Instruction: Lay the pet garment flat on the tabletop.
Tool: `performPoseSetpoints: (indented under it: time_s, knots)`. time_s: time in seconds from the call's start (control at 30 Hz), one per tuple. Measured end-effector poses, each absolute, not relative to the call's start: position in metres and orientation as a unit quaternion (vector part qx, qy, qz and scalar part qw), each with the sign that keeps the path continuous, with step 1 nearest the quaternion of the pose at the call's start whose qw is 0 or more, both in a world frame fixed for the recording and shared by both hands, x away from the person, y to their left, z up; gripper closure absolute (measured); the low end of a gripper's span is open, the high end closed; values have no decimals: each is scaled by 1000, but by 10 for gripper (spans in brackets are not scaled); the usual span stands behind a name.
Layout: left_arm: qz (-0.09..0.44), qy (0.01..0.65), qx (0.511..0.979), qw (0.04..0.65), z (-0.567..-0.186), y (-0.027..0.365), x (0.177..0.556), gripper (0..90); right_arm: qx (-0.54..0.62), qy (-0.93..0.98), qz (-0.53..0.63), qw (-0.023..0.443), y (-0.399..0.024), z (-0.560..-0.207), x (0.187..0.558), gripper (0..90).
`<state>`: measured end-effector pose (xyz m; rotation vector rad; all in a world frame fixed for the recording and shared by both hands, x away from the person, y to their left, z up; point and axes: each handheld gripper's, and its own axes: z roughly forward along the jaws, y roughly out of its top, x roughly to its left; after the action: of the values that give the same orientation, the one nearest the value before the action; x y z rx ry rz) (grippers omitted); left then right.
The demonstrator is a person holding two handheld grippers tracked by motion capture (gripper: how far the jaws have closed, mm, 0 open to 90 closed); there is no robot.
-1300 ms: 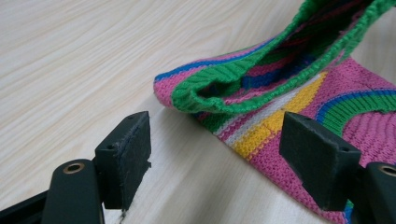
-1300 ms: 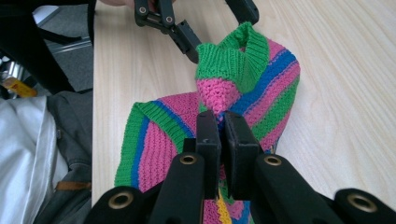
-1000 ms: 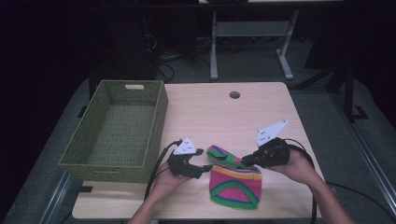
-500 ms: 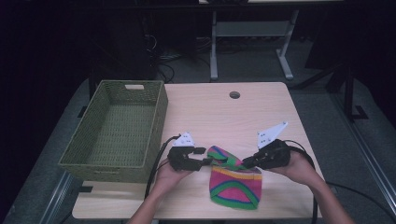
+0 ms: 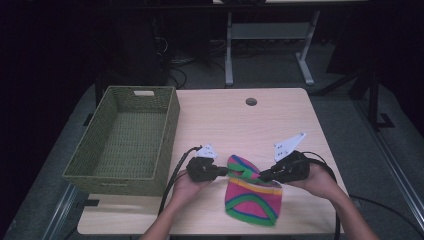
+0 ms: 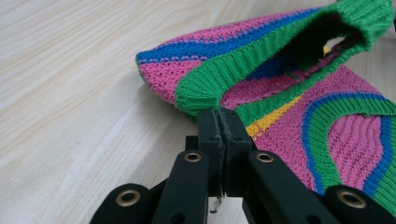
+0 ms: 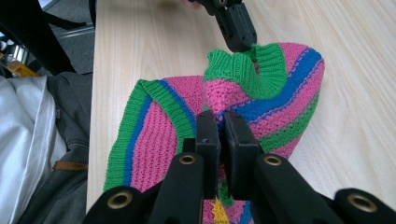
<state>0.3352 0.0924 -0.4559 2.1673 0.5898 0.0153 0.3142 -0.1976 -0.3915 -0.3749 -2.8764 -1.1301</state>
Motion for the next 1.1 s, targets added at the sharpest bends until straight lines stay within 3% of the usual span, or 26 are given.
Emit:
performPoseSetpoints:
  time_s: [1.1]
  knots:
    - [66,194,867,454,-392,117,284,900,-132,-922,-365,-4,-195,-381,307,840]
